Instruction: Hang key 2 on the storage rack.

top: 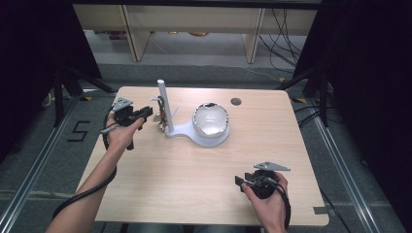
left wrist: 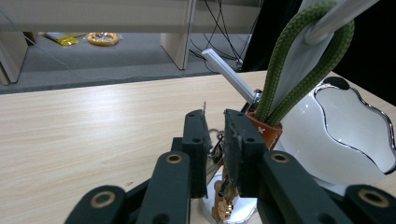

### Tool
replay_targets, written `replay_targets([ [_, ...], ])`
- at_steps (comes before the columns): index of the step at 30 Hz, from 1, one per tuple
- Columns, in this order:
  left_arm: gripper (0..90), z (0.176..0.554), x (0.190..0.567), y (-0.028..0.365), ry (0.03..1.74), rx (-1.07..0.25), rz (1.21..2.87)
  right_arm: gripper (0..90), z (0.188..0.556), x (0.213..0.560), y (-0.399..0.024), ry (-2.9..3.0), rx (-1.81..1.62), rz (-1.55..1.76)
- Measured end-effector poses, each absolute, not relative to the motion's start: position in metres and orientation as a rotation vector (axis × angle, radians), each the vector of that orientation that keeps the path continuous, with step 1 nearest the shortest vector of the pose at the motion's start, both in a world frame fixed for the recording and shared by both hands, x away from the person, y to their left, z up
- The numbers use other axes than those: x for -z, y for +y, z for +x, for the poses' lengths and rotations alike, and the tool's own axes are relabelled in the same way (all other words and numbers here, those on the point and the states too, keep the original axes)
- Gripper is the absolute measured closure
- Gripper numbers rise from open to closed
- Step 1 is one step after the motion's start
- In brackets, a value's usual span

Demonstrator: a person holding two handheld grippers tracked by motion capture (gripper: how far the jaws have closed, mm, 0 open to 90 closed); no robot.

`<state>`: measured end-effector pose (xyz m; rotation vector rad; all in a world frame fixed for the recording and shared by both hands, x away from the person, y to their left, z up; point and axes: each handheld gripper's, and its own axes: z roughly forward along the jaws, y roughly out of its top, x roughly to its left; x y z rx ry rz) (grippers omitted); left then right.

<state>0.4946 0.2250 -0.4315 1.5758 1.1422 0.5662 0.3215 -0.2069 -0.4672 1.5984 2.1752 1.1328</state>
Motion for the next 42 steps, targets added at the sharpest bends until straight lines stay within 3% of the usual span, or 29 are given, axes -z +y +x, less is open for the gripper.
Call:
replay_targets([
  [4,72.1,0.489,0.430,0.231,1.135,-0.572,1.585,54.9,0.323,0.469,-0.207,2.174,-1.148,1.582],
  [11,49.9,0.467,0.433,0.242,1.103,-0.609,1.596,54.6,0.323,0.470,-0.208,2.166,-1.139,1.579],
  [17,38.3,0.437,0.441,0.254,1.097,-0.640,1.579,54.3,0.323,0.468,-0.208,2.168,-1.136,1.575],
  [30,33.8,0.361,0.507,0.265,1.132,-0.654,1.576,53.5,0.323,0.472,-0.208,2.160,-1.124,1.578],
  [42,32.7,0.349,0.523,0.261,1.101,-0.715,1.584,52.4,0.325,0.479,-0.203,2.192,-1.109,1.554],
])
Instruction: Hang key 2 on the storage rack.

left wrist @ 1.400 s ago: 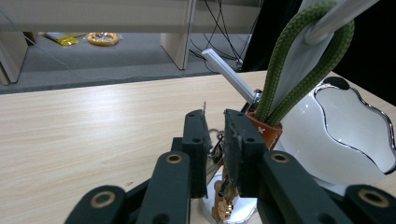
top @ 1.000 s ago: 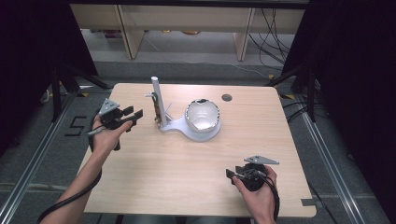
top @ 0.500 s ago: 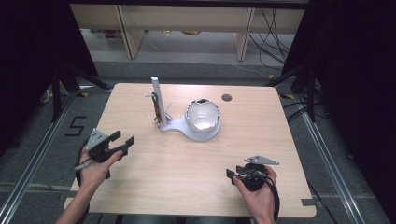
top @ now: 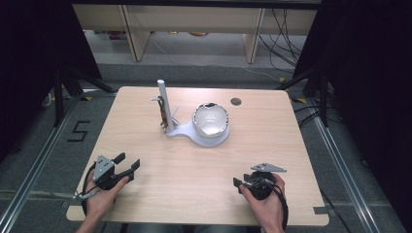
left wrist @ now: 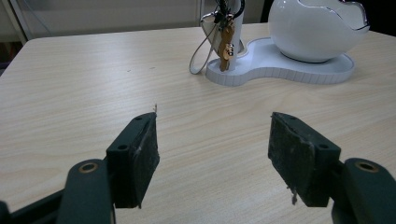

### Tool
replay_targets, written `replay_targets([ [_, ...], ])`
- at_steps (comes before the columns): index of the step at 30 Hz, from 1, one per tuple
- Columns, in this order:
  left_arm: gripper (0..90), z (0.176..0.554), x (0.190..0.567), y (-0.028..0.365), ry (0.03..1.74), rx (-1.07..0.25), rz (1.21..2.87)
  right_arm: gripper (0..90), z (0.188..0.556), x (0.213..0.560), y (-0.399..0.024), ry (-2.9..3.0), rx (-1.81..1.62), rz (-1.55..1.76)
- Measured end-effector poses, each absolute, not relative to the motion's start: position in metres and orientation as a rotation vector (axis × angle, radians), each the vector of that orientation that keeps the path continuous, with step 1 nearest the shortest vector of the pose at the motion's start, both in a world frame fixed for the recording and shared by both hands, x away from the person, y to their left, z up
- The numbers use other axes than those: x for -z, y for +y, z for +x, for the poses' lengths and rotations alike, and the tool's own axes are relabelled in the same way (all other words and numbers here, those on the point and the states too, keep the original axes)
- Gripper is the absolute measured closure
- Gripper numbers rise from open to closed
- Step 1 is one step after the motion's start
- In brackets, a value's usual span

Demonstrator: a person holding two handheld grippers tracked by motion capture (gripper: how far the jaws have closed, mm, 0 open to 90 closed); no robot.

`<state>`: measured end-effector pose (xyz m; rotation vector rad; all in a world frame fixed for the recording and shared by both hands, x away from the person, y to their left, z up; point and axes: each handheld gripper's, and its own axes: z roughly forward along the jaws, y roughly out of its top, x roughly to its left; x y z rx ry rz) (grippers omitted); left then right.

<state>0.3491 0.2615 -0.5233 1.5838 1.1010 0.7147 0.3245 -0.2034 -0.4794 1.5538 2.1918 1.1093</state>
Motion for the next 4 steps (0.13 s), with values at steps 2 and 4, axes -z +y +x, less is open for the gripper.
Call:
replay_targets([
  [2,32.8,0.3492,0.5233,0.2615,1.101,-0.717,1.585,52.2,0.3245,0.4795,-0.2030,2.192,-1.103,1.558],
  [4,33.0,0.3490,0.5233,0.2610,1.109,-0.717,1.583,52.1,0.3245,0.4798,-0.2029,2.193,-1.100,1.559],
])
